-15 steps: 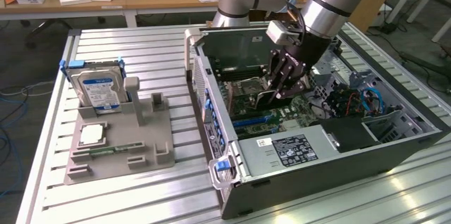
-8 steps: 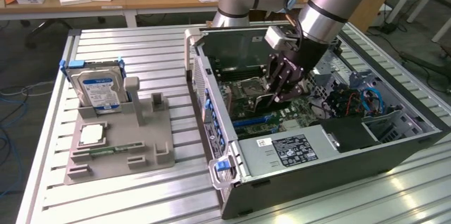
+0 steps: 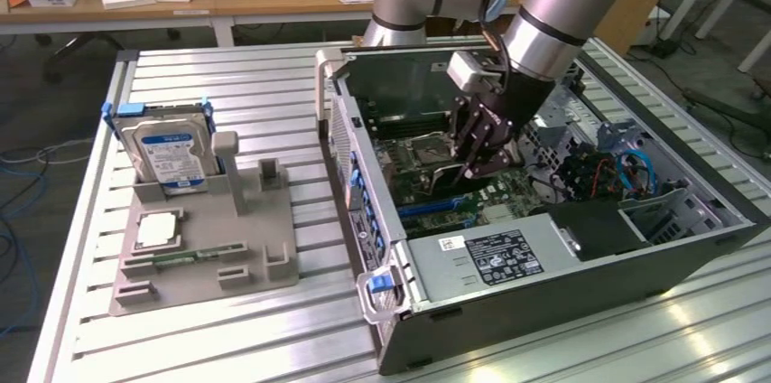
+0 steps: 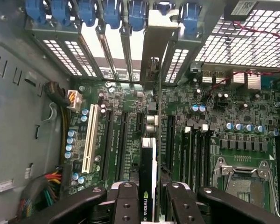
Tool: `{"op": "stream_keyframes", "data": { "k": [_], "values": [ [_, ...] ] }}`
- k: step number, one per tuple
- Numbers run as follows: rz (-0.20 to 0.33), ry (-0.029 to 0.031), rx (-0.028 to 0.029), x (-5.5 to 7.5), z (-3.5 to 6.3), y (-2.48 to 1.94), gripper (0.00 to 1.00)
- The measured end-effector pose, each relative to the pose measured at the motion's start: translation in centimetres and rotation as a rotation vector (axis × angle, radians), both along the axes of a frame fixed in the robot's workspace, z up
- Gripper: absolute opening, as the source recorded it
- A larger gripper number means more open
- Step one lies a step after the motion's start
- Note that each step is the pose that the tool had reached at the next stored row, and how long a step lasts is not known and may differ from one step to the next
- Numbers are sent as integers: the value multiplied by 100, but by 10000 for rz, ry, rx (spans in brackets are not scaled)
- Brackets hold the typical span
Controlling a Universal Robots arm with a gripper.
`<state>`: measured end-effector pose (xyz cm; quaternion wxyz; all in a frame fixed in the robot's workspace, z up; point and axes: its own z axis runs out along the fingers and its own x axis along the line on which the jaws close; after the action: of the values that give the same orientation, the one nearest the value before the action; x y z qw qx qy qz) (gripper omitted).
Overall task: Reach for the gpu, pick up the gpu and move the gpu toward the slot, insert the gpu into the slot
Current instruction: 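Insert the gpu into the slot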
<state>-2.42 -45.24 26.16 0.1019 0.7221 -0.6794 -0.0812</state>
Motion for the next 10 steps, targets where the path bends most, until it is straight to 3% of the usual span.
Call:
{"op": "stream_keyframes", "data": {
  "k": [10],
  "values": [
    [0, 7, 0, -30, -80, 9, 27]
  ]
}}
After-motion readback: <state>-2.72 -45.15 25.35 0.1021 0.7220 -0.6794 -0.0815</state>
